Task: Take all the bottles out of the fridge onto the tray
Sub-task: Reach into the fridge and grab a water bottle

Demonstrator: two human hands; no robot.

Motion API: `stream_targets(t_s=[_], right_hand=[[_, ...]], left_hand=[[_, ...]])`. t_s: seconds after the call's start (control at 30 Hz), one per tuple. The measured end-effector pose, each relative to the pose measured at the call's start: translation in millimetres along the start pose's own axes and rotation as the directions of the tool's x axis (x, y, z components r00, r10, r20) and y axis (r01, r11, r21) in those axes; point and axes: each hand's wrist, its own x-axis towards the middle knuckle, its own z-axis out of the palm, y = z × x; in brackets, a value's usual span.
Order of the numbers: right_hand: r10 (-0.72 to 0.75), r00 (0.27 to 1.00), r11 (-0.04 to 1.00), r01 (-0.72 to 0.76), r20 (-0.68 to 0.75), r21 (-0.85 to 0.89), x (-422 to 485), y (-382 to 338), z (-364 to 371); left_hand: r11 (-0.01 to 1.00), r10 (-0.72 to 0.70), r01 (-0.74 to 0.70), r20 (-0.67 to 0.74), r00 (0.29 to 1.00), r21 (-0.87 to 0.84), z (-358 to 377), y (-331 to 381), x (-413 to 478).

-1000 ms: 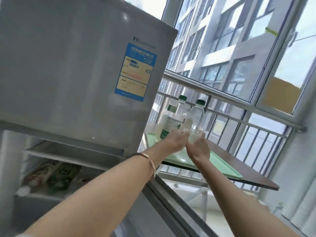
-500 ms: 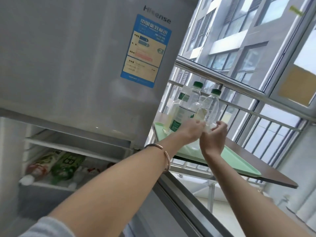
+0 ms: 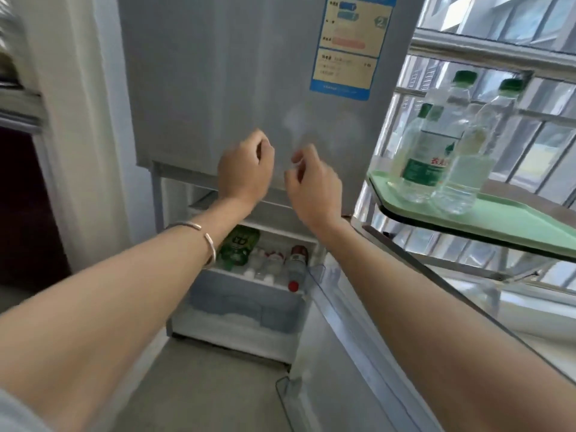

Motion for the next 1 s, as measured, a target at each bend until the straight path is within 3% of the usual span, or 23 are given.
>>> stream_targets(t_s=[0.1,0.17,0.27,0.43,0.53,0.63,0.7,0.8,1.0], right_hand=[[0.161,0.951,0.987,-0.154,0.265,-0.047,-24,-7,52],[0.322,0.826,0.945,-0.306,0.462,-0.113,-44,4,93],[0.487,0.639,0.870,-0.415,0.595,-0.266,-74,38,138],[0.735,0.382,0.670,-0.538,0.561,-0.512,-113,111,186],[0.815,0.325,0.577,-0.528,0.479,-0.623,-124,146,212],[0.823,0.248,0.563,-0.472,0.511,-0.679,-133,168,232],[0.821,0.227,0.565,-0.452,0.523,-0.690,-139,180,243],[0.820,0.252,0.570,-0.455,0.514,-0.684,-147,192,254],[0.777,0.382,0.617,-0.302,0.501,-0.726,-151,187,255]], left_hand=[[0.992,-0.031,0.019,0.090,0.995,0.126,-4,-51,-27],[0.982,-0.093,0.067,0.144,0.985,0.176,0,-83,-43],[0.957,-0.219,0.150,0.277,0.936,0.249,18,-123,-66],[0.946,-0.303,0.205,0.464,0.832,0.250,69,-186,-84],[0.946,-0.318,0.219,0.554,0.769,0.238,100,-208,-88],[0.948,-0.318,0.233,0.608,0.728,0.217,124,-223,-92],[0.954,-0.299,0.226,0.620,0.725,0.196,136,-231,-96],[0.958,-0.284,0.228,0.654,0.701,0.171,145,-240,-103],[0.931,-0.349,0.322,0.684,0.640,0.174,133,-241,-107]])
